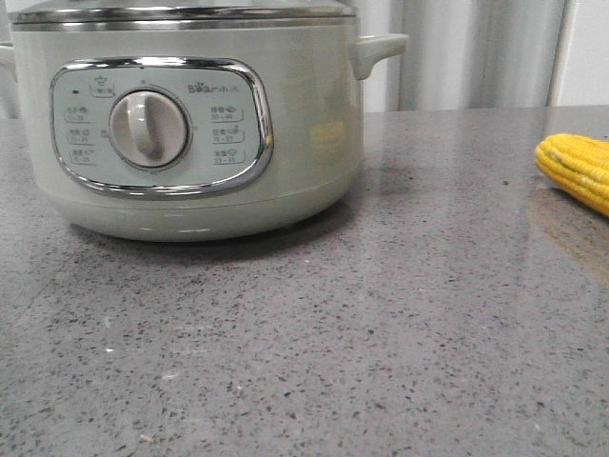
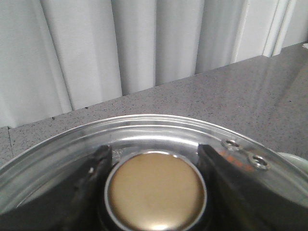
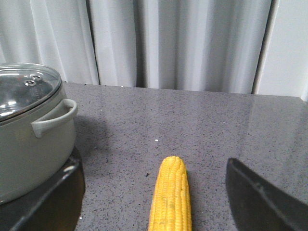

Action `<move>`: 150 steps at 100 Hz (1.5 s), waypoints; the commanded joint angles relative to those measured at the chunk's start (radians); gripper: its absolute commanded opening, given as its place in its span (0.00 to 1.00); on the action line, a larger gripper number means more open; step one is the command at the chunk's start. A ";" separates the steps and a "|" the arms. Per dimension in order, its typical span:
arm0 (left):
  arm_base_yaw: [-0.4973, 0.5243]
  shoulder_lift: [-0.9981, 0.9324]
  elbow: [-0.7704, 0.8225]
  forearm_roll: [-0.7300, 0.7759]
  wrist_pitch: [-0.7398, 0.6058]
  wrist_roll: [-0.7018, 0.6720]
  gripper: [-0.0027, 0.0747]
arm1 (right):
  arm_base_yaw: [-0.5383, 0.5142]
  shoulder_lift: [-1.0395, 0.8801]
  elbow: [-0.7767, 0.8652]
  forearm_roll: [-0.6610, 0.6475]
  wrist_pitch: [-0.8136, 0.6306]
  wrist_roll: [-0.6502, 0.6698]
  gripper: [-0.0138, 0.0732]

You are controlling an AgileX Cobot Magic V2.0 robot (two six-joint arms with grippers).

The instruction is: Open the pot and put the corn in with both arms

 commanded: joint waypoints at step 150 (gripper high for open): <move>0.762 -0.508 0.661 -0.062 -0.239 -0.037 0.27 | -0.007 0.016 -0.034 -0.012 -0.075 -0.006 0.75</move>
